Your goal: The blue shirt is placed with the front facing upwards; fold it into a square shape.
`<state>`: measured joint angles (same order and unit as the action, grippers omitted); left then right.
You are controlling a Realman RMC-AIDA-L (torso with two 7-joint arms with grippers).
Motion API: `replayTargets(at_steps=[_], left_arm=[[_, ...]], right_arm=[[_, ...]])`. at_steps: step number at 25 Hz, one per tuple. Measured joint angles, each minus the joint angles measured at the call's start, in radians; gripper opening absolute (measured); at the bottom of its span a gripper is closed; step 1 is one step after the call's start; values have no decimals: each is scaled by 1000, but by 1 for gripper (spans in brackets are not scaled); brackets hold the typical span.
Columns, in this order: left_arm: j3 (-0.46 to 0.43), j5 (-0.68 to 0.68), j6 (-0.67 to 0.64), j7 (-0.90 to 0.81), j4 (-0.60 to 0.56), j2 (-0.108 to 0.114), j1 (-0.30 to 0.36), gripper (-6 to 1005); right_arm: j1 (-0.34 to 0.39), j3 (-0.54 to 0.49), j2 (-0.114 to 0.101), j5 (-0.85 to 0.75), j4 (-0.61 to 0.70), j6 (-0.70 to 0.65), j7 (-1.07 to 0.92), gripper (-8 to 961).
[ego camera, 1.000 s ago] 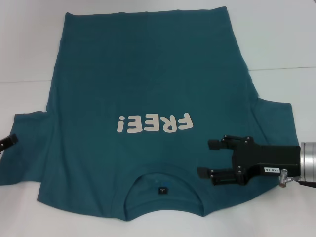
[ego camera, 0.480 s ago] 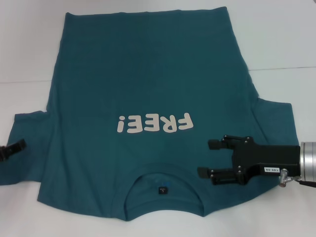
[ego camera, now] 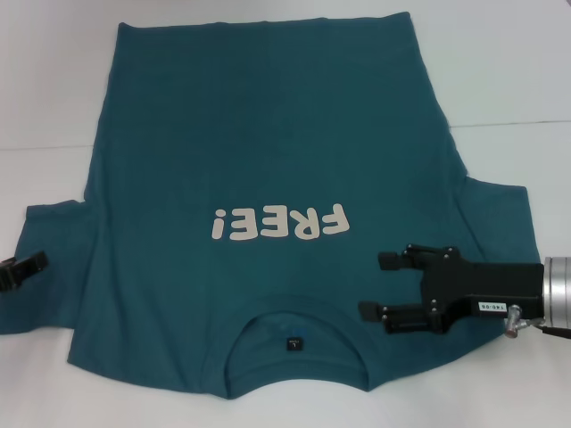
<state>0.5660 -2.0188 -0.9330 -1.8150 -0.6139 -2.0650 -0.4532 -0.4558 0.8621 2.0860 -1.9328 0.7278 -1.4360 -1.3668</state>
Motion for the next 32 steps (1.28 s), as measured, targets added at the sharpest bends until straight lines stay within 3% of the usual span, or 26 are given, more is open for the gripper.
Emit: replayTargets(at_steps=[3,9,14,19,24,32], left_arm=[[0,0,-10,4,-4,1,2,490],[-8,5,-28,-30,-70,-4,30,373],[-1,-25,-32,-122,-74,12,33,275],[-1,-64,-30,-156,-67,15,28,306],[-2,-75,-16,-154,-61,15,22,544],[19,-80,14,-149,-57,13,21,844]], right_arm=[[2,0,0,0,0,0,0,928],[5,-2,1,0,-1,-4,-3,928],[7,-3,2,0,-1,-7,-5,928],[7,-2,3,0,-1,-7,-5,928],[6,-1,3,0,-1,-7,-6,928],[3,0,3,1,-1,-7,-7,928]])
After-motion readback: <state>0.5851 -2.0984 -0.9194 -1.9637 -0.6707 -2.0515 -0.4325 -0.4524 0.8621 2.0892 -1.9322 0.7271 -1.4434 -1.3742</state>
